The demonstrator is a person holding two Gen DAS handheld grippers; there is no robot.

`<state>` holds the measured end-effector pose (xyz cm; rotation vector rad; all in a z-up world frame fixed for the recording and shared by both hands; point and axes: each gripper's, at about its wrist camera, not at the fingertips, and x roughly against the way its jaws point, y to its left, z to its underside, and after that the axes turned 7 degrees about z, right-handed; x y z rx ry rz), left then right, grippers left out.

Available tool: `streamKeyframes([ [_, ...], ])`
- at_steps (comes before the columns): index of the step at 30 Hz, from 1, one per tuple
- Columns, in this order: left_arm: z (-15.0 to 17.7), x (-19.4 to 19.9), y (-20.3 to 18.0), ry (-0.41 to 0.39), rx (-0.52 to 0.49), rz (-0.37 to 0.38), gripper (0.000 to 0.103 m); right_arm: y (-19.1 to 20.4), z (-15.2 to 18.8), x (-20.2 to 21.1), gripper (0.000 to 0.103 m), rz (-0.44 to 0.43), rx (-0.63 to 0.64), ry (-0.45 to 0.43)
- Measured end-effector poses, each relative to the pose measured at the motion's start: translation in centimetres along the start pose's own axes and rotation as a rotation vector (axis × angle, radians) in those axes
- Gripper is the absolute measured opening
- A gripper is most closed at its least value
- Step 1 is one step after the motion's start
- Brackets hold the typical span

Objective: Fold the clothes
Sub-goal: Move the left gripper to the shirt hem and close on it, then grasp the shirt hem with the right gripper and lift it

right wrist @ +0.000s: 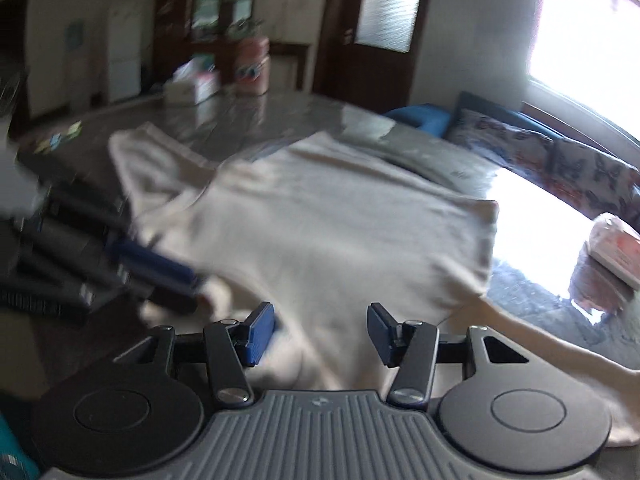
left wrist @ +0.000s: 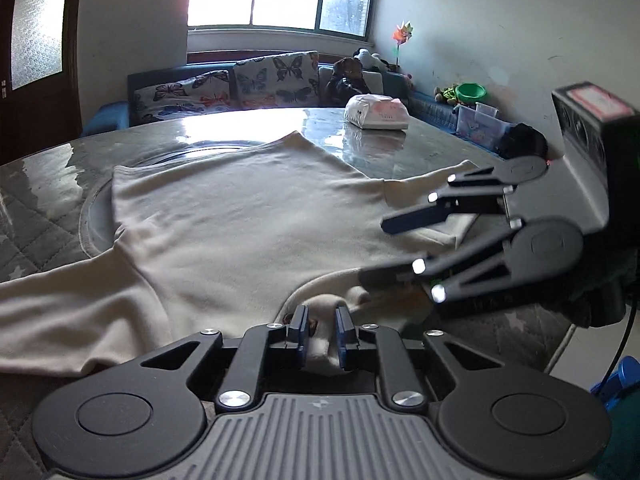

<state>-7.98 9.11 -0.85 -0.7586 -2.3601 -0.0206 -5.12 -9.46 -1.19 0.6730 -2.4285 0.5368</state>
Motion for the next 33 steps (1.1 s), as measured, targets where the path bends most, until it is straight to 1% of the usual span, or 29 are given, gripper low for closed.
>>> streamKeyframes([
  [3, -0.7, 0.6, -0.1, -0.02, -0.014, 0.009, 0.016, 1.0, 0.1, 0.3, 0.052, -0.012, 0.036, 0.005],
  [6, -1.9, 1.1, -0.1, -0.066, -0.015, 0.008, 0.017, 0.7, -0.1, 0.9, 0.052, -0.018, 0.001, -0.018],
  [8, -2.9, 0.6, 0.0, -0.086, -0.009, -0.005, 0.017, 0.8, 0.1, 0.8, 0.052, -0.03, -0.008, -0.012],
  [12, -4.2, -1.8, 0.3, -0.073, 0.013, -0.026, 0.017, 1.2, 0.8, 0.9, 0.052, -0.048, -0.013, 0.004],
  [15, -4.8, -3.3, 0.3, -0.065, 0.042, -0.016, 0.017, -0.2, 1.0, 2.4, 0.053, -0.032, -0.073, -0.014],
  [18, -5.2, -4.3, -0.4, -0.062, 0.042, 0.008, 0.018, -2.8, 1.4, 3.7, 0.054, 0.024, -0.171, -0.023],
  [19, -5.3, -4.6, -0.8, -0.059, 0.033, 0.019, 0.018, -3.9, 1.7, 4.0, 0.054, 0.056, -0.205, -0.023],
  [22, -5.5, -5.7, -2.3, -0.046, 0.004, 0.047, 0.02, -7.9, 2.9, 4.4, 0.054, 0.17, -0.325, 0.006],
  [24, -5.6, -6.2, -3.1, -0.036, -0.019, 0.054, 0.021, -10.3, 3.7, 4.8, 0.054, 0.206, -0.394, 0.021],
  [29, -5.2, -7.0, -4.1, 0.005, -0.066, 0.075, 0.026, -14.8, 6.0, 4.4, 0.054, 0.333, -0.505, 0.061],
  [33, -3.8, -6.6, -4.1, 0.04, -0.071, 0.093, 0.03, -18.3, 7.8, 4.0, 0.054, 0.439, -0.593, 0.096],
])
